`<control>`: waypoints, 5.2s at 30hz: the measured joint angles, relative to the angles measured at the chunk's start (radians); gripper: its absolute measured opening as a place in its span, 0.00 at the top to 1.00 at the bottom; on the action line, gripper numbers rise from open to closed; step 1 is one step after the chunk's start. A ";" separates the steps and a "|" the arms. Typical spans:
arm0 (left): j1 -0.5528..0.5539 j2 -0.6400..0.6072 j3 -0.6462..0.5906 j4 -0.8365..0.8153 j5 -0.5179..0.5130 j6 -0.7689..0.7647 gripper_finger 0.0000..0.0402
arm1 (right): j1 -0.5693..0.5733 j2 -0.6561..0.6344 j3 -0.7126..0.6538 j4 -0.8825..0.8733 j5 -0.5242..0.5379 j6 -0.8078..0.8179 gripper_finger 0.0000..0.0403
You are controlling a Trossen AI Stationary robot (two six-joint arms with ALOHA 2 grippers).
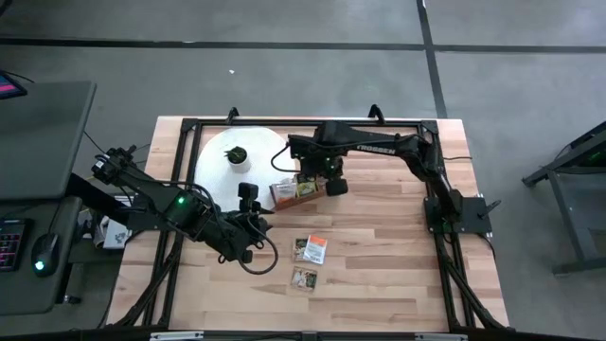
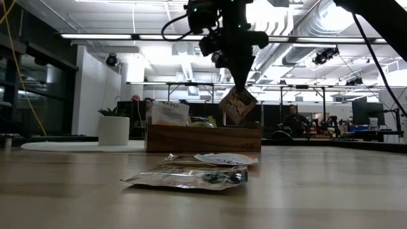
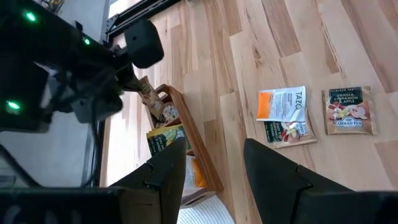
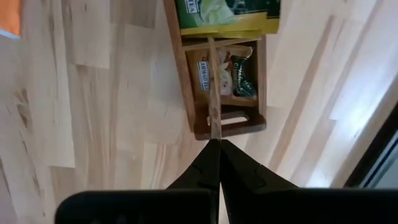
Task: Pick & Place Tea
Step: Put the brown tea bag into the right section of the wooden organizer
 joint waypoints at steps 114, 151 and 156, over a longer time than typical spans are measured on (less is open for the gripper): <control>0.000 0.000 0.000 -0.001 0.072 -0.061 0.61 | -0.034 0.038 0.077 0.002 0.054 0.187 0.62; 0.000 0.000 0.000 -0.123 0.034 -0.052 0.61 | 0.090 -0.773 -1.057 1.113 -0.051 0.916 1.00; 0.000 0.000 0.000 -0.121 0.034 -0.053 0.61 | 0.157 -0.719 -1.166 1.245 0.161 1.040 1.00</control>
